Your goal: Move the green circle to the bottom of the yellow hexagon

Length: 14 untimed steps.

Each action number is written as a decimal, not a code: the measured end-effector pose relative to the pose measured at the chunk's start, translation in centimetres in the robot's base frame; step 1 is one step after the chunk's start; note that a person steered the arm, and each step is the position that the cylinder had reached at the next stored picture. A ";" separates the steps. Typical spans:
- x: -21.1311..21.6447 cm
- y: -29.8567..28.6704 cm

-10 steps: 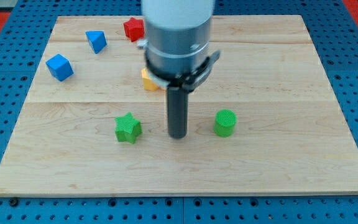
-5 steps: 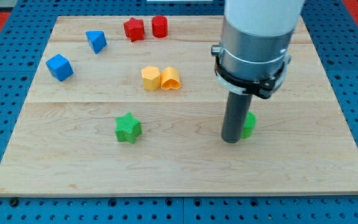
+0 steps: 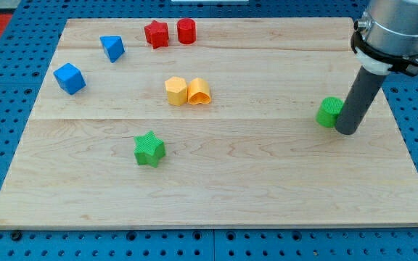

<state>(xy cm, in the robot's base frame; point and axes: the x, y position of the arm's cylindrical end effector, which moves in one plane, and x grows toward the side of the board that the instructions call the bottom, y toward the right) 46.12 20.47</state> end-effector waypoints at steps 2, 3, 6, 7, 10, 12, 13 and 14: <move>-5.4 -8.5; -7.3 -5.9; -11.7 -8.5; -10.2 -11.3; -8.1 -15.9; -6.9 -19.4; -5.1 -17.9; -3.7 -18.9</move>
<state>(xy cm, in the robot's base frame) 42.42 1.56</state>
